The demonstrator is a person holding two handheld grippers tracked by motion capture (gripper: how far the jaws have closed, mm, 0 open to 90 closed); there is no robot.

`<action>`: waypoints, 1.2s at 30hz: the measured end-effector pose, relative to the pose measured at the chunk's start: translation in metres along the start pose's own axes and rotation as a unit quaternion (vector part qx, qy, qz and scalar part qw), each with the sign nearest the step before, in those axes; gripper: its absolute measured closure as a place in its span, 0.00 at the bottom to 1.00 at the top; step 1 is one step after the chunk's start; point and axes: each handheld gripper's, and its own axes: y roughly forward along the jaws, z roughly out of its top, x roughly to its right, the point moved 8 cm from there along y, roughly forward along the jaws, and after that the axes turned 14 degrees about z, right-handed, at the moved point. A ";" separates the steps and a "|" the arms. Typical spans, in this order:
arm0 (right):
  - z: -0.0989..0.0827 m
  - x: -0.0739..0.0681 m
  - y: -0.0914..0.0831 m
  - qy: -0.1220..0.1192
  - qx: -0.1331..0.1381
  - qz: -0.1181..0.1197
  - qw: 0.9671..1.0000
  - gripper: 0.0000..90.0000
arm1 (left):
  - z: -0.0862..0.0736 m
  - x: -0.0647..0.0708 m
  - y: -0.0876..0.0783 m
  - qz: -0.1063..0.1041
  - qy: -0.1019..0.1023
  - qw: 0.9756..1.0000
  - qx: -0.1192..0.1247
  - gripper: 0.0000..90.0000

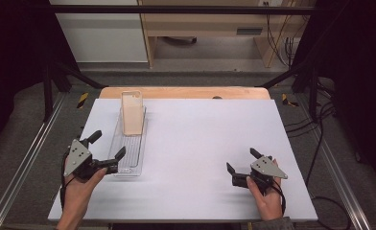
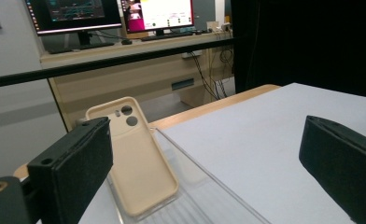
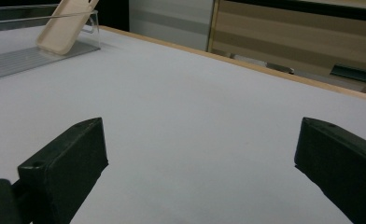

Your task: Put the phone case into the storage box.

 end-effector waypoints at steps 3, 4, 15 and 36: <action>0.000 0.000 0.000 0.000 0.000 0.000 1.000 0.03 | -0.003 -0.007 -0.003 0.003 -0.014 1.000 0.003 0.03; 0.000 0.000 0.000 0.000 0.000 0.000 1.000 0.03 | -0.004 -0.008 -0.004 0.002 -0.017 1.000 0.004 0.03; 0.000 0.000 0.000 0.000 0.001 -0.001 1.000 0.03 | -0.019 -0.018 -0.009 0.000 -0.050 0.999 0.008 0.03; 0.000 0.000 0.000 -0.003 0.000 -0.001 1.000 0.03 | -0.043 -0.021 -0.014 -0.001 -0.070 0.998 0.005 0.03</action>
